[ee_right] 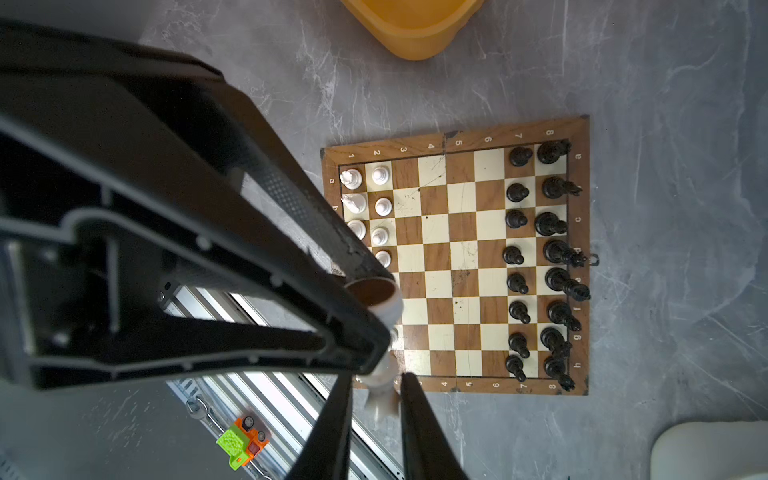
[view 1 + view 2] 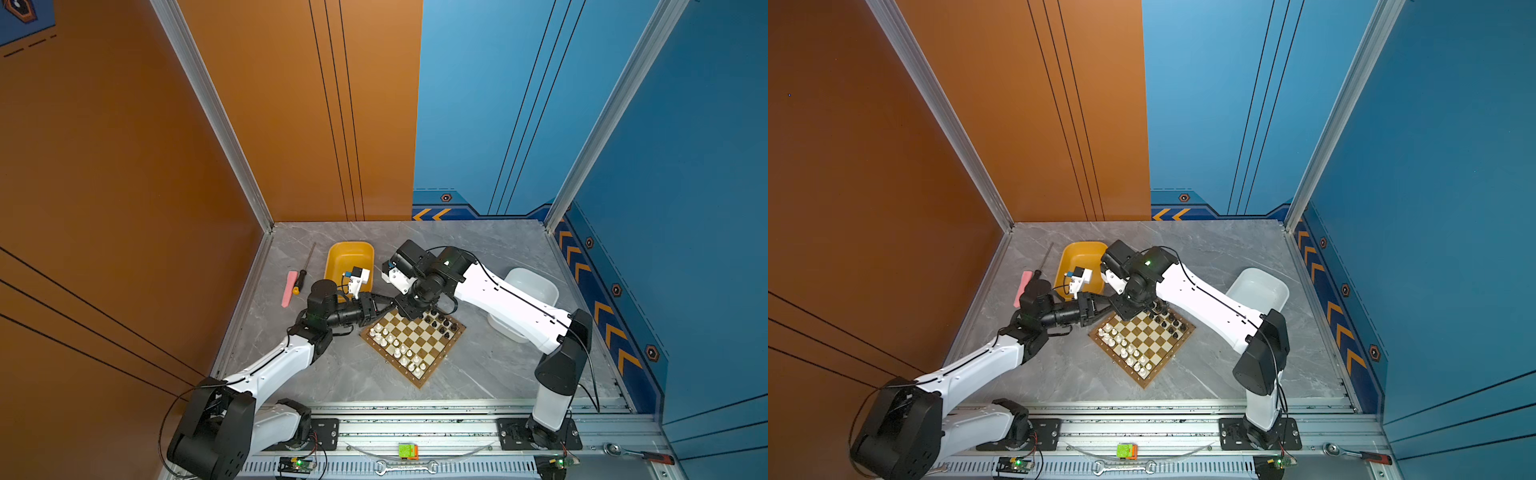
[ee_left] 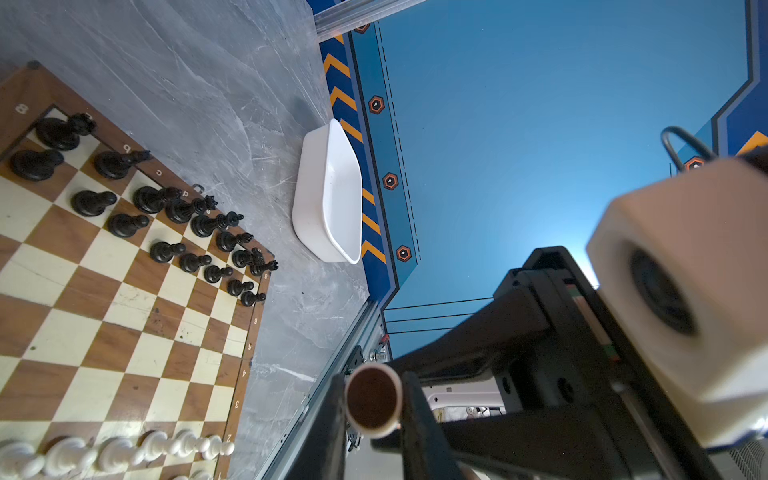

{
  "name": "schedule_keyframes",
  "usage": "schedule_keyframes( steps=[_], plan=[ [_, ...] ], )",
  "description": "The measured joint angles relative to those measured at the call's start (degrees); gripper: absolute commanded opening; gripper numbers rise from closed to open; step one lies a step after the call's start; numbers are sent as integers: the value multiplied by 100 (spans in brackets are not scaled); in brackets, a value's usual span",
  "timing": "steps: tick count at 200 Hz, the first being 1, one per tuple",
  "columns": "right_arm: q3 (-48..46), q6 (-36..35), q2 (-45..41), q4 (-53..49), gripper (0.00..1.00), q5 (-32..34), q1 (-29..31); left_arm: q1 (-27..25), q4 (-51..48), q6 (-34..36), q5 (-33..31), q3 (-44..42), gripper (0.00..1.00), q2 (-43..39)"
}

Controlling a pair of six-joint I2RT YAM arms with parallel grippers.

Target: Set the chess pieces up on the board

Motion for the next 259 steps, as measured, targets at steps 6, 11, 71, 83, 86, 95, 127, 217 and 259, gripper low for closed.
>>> schedule_keyframes(
  steps=[6, 11, 71, 83, 86, 95, 127, 217, 259],
  plan=[
    [-4, 0, 0, 9, 28, -2, -7, 2, 0, 2, 0, 2, 8, 0],
    [-9, 4, 0, 11, 32, -4, -11, 9, -2, 9, 0, 7, 8, 2],
    [-772, 44, -616, 400, 52, -284, -286, 168, -2, 13, 17, 87, 7, 7],
    [-1086, 109, -892, 553, 54, -422, -459, 195, 0, 13, 17, 140, 7, 15],
    [-1165, 129, -962, 605, 54, -466, -505, 195, 0, 13, 17, 155, 7, 20],
    [-1386, 201, -1158, 728, 54, -584, -643, 199, 0, 11, 20, 205, 6, 35],
    [-2264, 785, -1773, 1650, 53, -1368, -1224, 234, 20, -7, 28, 299, 6, 68],
    [-4183, 3495, -2343, 5556, 43, -3158, -2044, 203, 1036, -579, -138, 455, 6, 590],
    [-4282, 3834, -2380, 6164, 40, -3241, -2002, 109, 2485, -1405, -275, 544, 3, 1388]
  ],
)
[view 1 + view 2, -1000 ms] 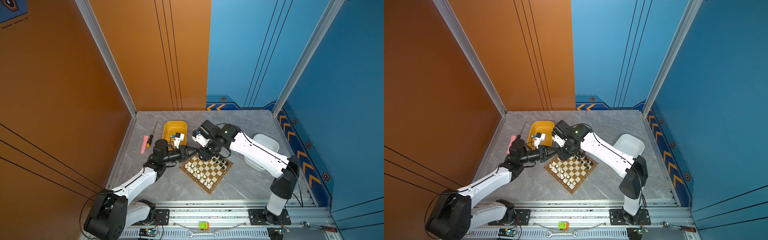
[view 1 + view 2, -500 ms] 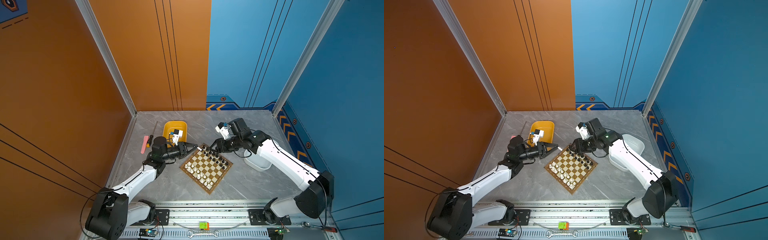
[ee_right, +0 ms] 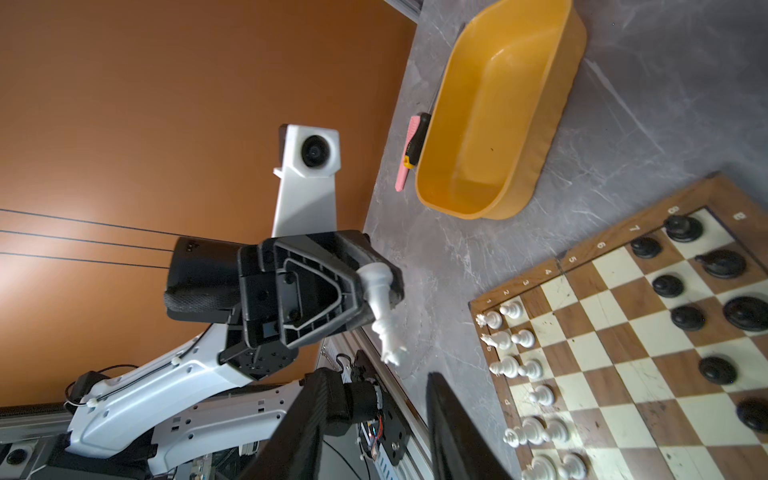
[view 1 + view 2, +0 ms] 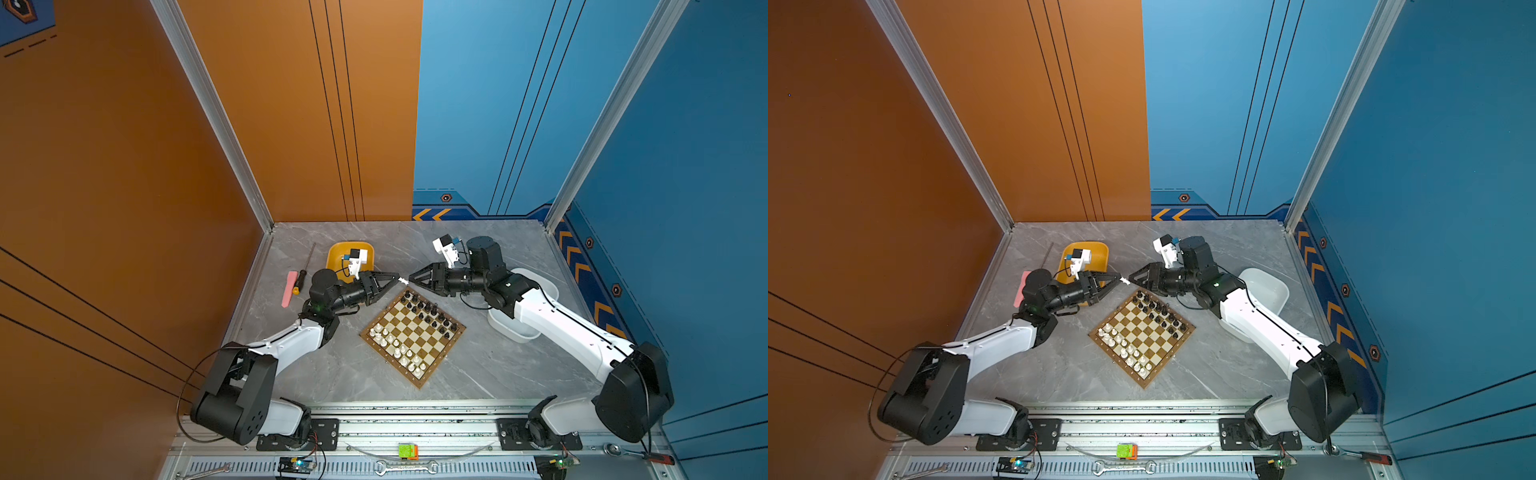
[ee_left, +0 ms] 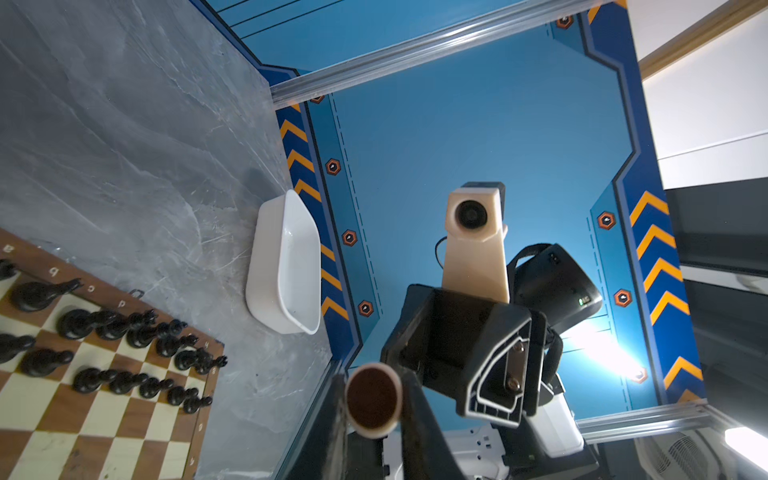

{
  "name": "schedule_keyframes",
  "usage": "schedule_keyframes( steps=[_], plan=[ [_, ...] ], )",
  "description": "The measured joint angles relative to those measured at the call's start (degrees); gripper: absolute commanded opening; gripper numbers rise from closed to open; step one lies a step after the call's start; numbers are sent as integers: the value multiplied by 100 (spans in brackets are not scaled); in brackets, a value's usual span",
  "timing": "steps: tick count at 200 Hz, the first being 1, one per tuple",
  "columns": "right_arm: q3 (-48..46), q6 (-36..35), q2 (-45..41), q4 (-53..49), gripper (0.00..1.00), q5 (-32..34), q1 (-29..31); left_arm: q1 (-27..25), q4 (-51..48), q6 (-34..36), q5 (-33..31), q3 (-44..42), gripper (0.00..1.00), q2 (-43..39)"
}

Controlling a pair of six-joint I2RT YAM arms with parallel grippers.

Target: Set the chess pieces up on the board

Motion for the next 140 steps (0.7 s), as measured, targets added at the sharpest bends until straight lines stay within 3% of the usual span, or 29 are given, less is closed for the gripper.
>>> schedule_keyframes(
  steps=[36, 140],
  plan=[
    [-15, 35, -83, 105, 39, 4, 7, -166, 614, -367, -57, 50, 0, 280],
    [-146, 35, -149, 155, 36, 72, 0, -278, -28, -61, -109, 234, 0, -188]
  ],
)
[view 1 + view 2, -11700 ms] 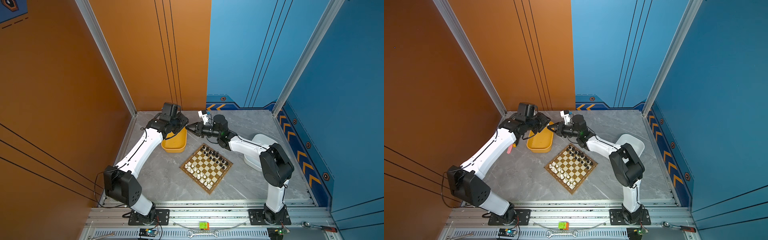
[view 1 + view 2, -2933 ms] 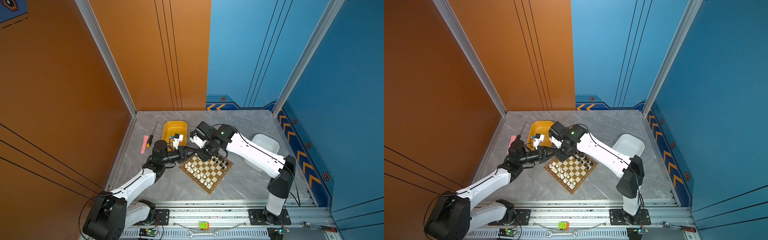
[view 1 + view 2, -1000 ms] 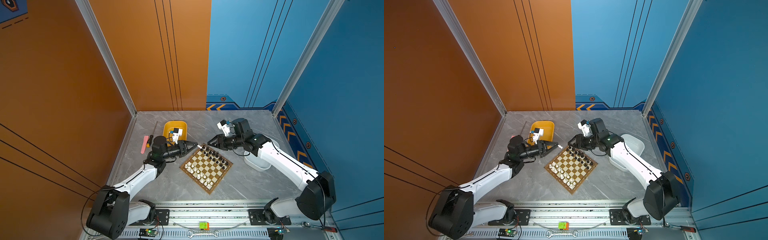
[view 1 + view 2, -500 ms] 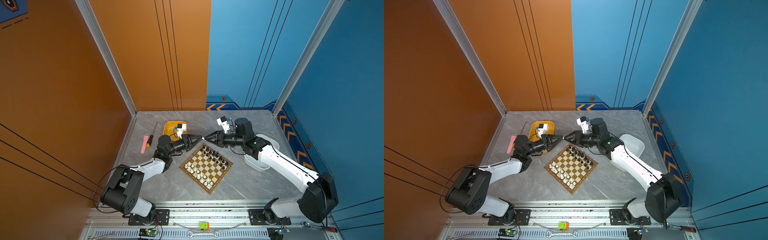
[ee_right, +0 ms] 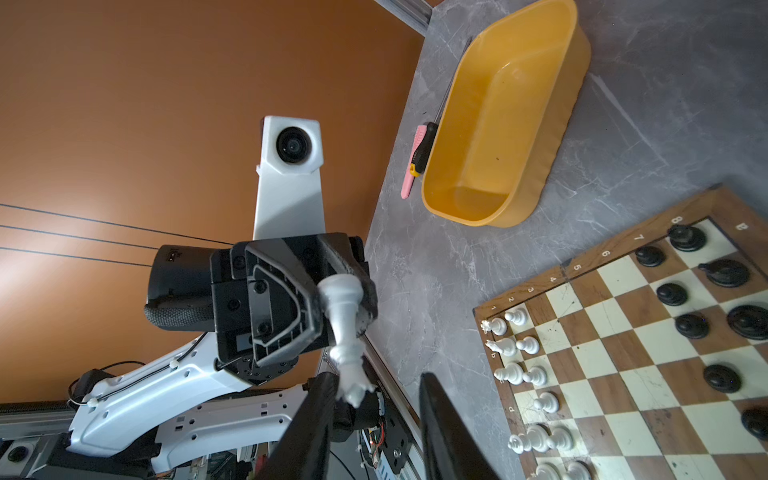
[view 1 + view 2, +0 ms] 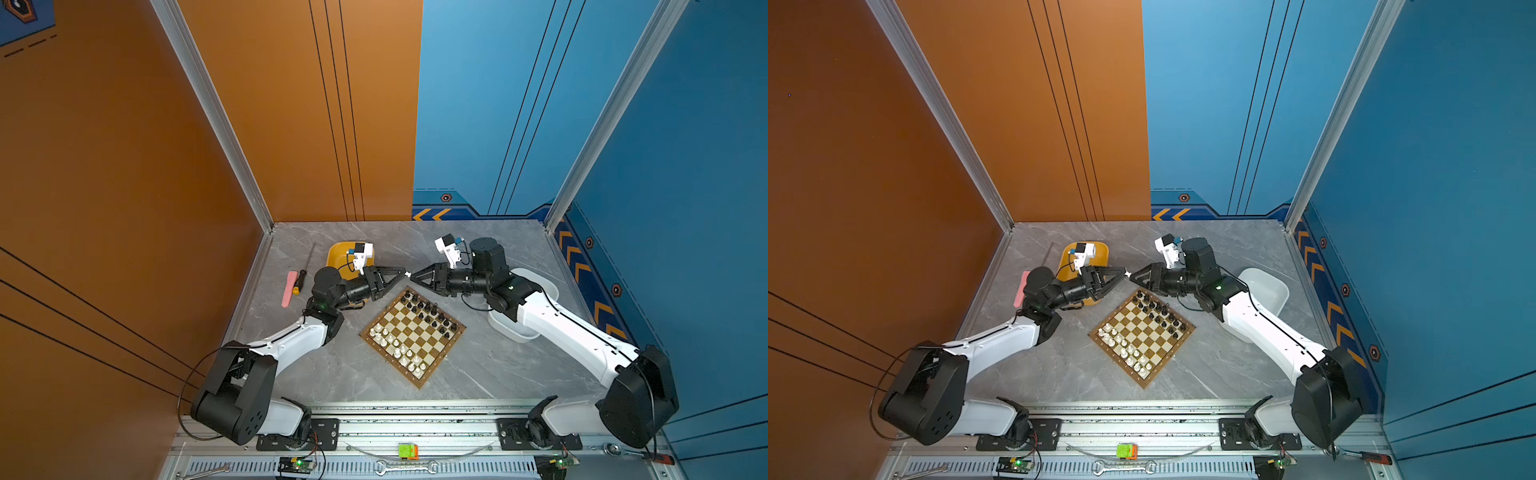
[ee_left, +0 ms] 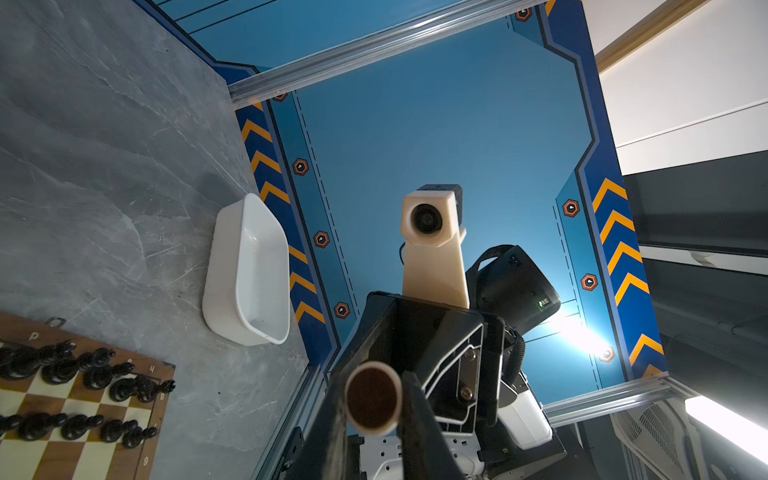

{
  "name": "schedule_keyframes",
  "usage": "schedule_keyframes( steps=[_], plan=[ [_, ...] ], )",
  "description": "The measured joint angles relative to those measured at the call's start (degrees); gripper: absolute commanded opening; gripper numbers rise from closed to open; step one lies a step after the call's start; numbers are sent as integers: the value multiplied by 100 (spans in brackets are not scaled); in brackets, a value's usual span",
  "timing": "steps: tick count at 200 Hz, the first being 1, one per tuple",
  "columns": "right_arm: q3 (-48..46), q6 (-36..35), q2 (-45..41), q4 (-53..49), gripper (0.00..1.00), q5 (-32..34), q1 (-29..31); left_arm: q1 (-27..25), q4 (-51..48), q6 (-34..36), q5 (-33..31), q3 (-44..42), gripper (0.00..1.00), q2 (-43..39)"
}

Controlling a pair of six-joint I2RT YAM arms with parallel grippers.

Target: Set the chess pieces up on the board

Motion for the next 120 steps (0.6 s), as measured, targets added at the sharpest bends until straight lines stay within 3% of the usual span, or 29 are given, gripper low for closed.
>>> schedule_keyframes(
  steps=[50, 120],
  plan=[
    [-4, 24, 0, 157, 26, 0, -4, -26, -197, 90, -37, 0, 0, -116],
    [-4, 55, 0, 203, 23, -2, -4, -37, -245, 149, -90, 0, 0, -131]
  ],
)
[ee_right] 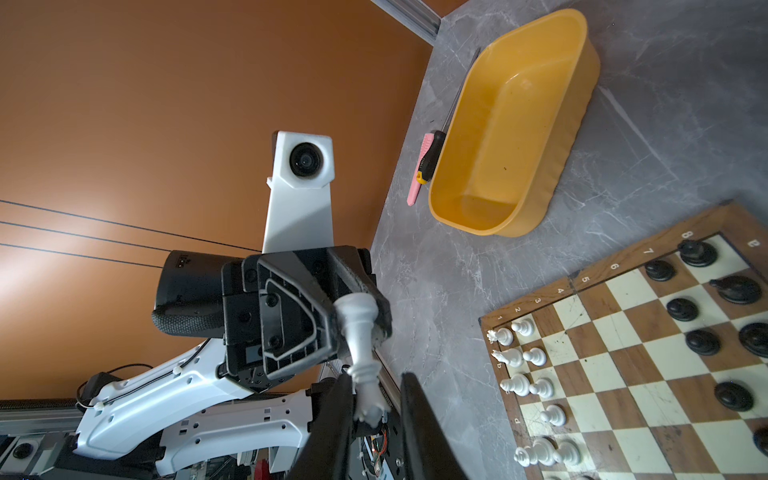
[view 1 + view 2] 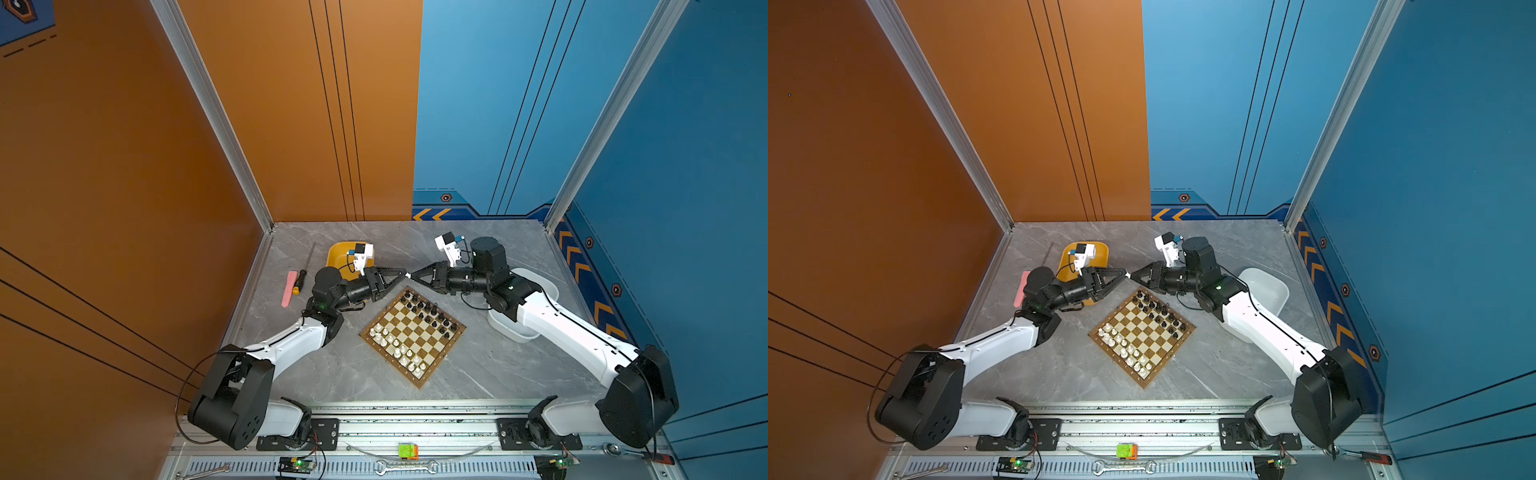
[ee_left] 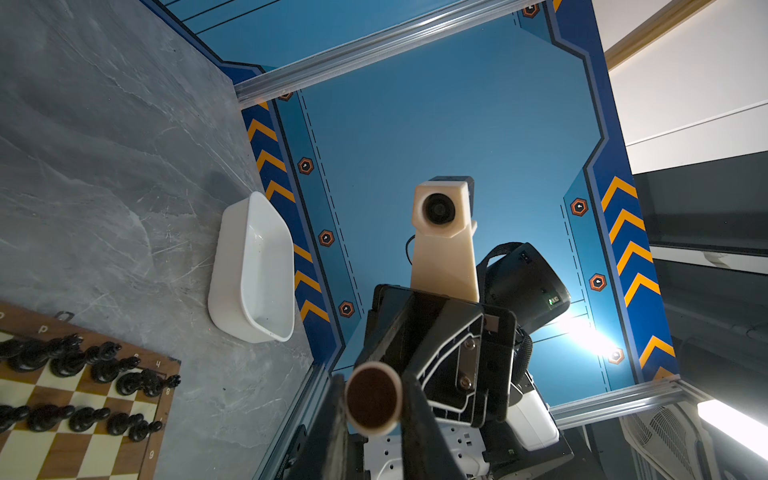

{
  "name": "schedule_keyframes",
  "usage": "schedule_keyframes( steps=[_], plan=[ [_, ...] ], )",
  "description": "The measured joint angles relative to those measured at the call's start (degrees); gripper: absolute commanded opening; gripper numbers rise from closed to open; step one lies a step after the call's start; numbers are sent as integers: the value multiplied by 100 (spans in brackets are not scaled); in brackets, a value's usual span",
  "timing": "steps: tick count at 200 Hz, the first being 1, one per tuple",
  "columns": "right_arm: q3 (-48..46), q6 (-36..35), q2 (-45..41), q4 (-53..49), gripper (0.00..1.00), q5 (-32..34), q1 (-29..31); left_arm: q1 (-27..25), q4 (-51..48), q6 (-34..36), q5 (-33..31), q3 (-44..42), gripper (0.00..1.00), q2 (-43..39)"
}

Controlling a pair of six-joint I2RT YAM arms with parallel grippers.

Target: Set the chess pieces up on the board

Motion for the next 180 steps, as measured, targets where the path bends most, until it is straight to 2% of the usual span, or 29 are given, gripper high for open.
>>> schedule_keyframes(
  steps=[118, 180],
  plan=[
    [0, 98, 2, 92, 28, 0, 57, -26, -234, 173, -98, 0, 0, -179],
    [0, 94, 31, 133, 20, 28, 149, -26, -275, 184, -101, 0, 0, -186]
  ],
)
